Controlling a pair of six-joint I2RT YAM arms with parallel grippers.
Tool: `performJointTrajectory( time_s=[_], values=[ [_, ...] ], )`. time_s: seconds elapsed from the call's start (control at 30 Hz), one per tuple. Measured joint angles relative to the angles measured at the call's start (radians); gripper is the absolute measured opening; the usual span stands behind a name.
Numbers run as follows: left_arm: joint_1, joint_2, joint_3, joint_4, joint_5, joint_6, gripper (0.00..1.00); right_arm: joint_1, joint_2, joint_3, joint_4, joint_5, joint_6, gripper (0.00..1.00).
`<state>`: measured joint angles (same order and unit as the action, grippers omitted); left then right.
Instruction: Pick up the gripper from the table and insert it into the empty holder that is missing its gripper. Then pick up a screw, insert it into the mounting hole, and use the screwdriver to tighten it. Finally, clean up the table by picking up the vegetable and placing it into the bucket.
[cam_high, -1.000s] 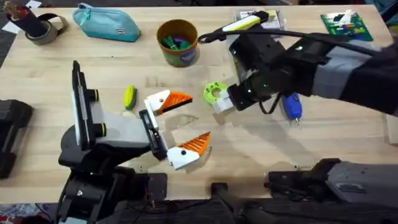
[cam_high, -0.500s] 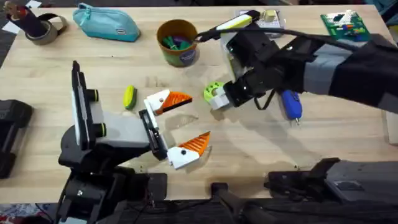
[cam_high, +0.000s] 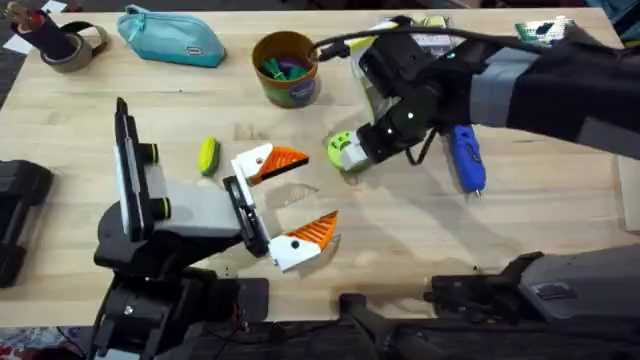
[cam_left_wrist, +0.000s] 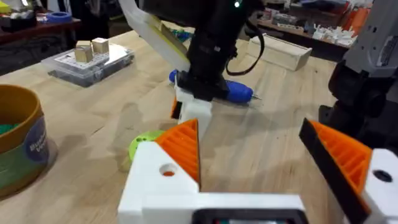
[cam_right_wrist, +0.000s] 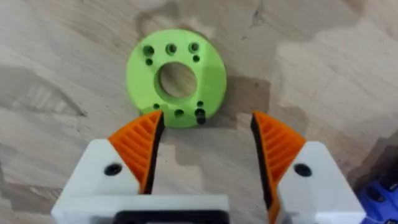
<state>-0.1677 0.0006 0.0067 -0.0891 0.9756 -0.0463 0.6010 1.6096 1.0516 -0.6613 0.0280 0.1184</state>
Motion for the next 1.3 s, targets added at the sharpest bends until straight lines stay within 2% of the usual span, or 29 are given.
performJointTrajectory(
  time_s=[0.23, 0.57, 0.77, 1.03, 1.3],
  values=[
    [0.0, 0.0, 0.0, 0.0, 0.0, 0.0, 0.989, 0.0, 0.0, 0.01, -0.006, 0.0, -0.011, 0.658],
    [0.0, 0.0, 0.0, 0.0, 0.0, 0.0, 0.989, 0.005, 0.037, 0.011, -0.022, -0.007, -0.014, 0.501],
    [0.0, 0.0, 0.0, 0.0, 0.0, 0.0, 0.989, 0.02, 0.038, 0.019, -0.019, -0.006, -0.019, 0.449],
    [0.0, 0.0, 0.0, 0.0, 0.0, 0.0, 0.989, 0.027, 0.038, 0.046, -0.02, 0.009, -0.023, 0.434],
    [0.0, 0.0, 0.0, 0.0, 0.0, 0.0, 0.989, 0.027, 0.038, 0.047, -0.032, 0.01, -0.026, 0.267]
  ],
)
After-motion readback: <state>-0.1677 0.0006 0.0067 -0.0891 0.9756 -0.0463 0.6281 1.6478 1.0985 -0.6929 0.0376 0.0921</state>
